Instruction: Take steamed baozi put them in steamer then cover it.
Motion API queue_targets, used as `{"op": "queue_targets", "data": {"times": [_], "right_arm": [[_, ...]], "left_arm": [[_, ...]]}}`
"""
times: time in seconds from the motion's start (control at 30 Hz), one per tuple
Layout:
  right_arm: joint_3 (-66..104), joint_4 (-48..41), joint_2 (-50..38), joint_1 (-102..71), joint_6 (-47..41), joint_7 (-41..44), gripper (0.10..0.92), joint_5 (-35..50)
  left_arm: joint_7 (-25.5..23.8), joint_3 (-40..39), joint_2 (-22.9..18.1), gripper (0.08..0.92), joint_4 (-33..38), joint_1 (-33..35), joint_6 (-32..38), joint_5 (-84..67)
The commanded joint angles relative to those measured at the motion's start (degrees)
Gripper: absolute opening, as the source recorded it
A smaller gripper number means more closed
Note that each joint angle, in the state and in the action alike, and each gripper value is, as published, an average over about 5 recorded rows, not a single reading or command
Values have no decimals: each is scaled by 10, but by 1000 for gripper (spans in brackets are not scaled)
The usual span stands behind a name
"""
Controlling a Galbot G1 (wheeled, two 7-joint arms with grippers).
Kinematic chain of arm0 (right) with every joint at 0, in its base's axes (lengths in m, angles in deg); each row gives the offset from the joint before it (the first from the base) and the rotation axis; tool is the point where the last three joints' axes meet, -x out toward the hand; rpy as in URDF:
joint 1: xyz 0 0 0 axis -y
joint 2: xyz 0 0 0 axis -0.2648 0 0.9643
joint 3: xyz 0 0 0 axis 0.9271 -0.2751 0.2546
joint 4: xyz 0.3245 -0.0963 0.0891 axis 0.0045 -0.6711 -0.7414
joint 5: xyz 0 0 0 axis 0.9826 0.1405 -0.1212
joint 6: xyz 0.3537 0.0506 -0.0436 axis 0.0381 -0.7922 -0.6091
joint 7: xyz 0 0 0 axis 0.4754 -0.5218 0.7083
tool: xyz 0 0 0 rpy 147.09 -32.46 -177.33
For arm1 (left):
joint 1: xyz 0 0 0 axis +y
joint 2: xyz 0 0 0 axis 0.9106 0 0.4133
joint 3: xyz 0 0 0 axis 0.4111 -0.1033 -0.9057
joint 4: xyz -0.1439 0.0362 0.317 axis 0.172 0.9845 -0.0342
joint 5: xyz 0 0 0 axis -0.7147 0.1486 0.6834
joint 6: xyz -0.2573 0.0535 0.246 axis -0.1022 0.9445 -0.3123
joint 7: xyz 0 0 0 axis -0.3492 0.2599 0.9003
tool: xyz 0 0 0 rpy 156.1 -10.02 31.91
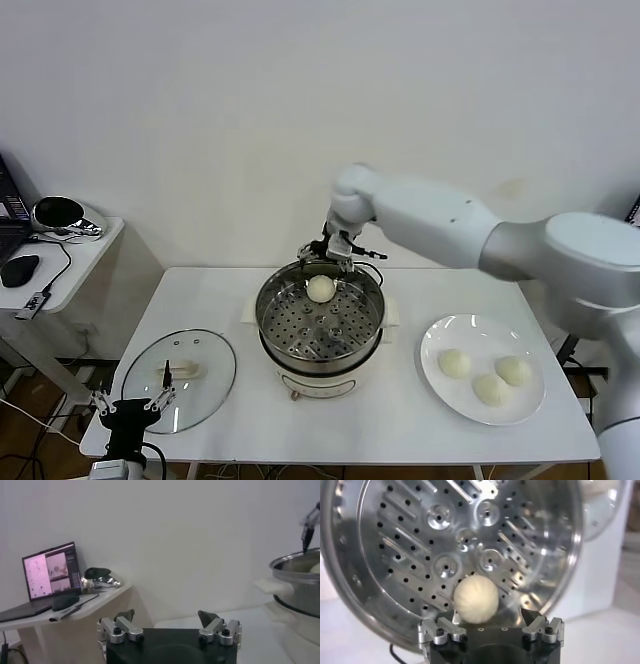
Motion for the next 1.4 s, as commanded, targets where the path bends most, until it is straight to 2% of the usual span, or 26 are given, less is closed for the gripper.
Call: {"op": "queue_targets", "data": {"times": [0.03,0.27,0.5,0.83,1.4], "right_arm": [[-75,260,-233,119,-344,34,823,191],[-97,329,-388,103,-403,46,823,138],[-42,301,-436,-22,-392,15,823,65],[127,241,-421,-245,-387,-4,823,-4],[240,141,-338,-399,-381,-8,823,-62]], "left_arm": [[-1,0,3,823,1,0,-2,0],[-5,-6,15,823,9,-5,-10,-1],[-5,-14,15,823,12,-8,-11,1],[-4,-1,13,823,18,-1,-8,-2],[-1,16,11,823,-1,-5,-14,1]]}}
